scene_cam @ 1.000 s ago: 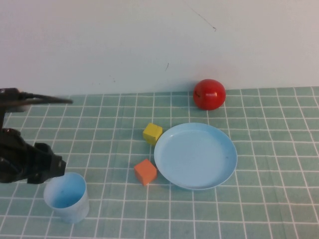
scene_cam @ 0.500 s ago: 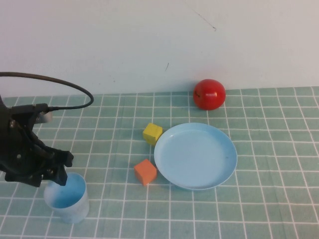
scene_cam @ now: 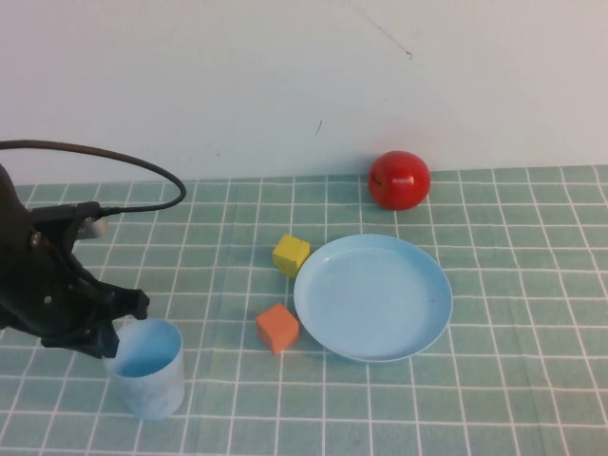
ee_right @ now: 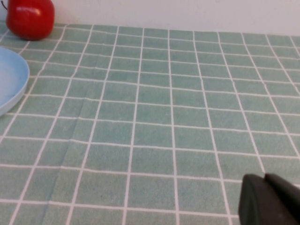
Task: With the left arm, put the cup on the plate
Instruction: Pick up the cup from the table, then place the cup on the plate
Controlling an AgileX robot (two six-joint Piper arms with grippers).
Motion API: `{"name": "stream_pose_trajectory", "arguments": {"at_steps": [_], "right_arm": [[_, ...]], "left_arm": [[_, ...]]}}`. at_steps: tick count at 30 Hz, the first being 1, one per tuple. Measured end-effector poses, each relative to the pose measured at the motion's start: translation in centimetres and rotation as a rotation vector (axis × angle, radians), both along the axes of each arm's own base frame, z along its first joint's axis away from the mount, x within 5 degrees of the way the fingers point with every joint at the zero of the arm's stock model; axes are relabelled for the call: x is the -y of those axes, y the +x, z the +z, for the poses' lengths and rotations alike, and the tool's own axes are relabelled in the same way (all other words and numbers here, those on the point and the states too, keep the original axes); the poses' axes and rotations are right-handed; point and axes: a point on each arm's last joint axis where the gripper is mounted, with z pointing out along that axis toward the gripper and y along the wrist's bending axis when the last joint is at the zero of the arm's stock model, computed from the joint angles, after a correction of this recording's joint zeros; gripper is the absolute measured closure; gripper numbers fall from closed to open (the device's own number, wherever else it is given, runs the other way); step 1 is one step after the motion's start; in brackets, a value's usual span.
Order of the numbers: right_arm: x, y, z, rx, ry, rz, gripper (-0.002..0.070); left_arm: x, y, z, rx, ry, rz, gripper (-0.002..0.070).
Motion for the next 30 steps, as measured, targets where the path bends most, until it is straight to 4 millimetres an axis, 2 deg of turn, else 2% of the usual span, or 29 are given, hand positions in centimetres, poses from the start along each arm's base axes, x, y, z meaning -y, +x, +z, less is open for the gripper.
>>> {"name": "stream_pose_trajectory", "arguments": {"at_steps": [5,9,17,22,25,30], "right_arm": [[0.0,0.0,0.0,0.000,0.000,0.000,0.0678],[0.0,0.0,0.0,0.000,0.000,0.000,0.0678],[0.0,0.0,0.0,0.000,0.000,0.000,0.0678],[0.0,0.0,0.0,0.000,0.000,0.000,0.0678],[0.0,0.0,0.0,0.000,0.000,0.000,0.0678],[0.0,0.0,0.0,0.000,0.000,0.000,0.0678]], "left_arm": [[2.3,-0.3,0.0,0.009,-0.005,-0.056,0.0668],[5.3,-0.4,0.6,0.045,-0.013,-0.140,0.0668],[12.2,0.0,4.4,0.244,-0.095,-0.257,0.0668],[15.2,0.8,6.4,0.425,-0.211,-0.194,0.0669],[16.1,1.8,6.2,0.439,-0.238,-0.155,0.0669],[17.8,4.2,3.5,0.321,-0.193,-0.163,0.0669]]}}
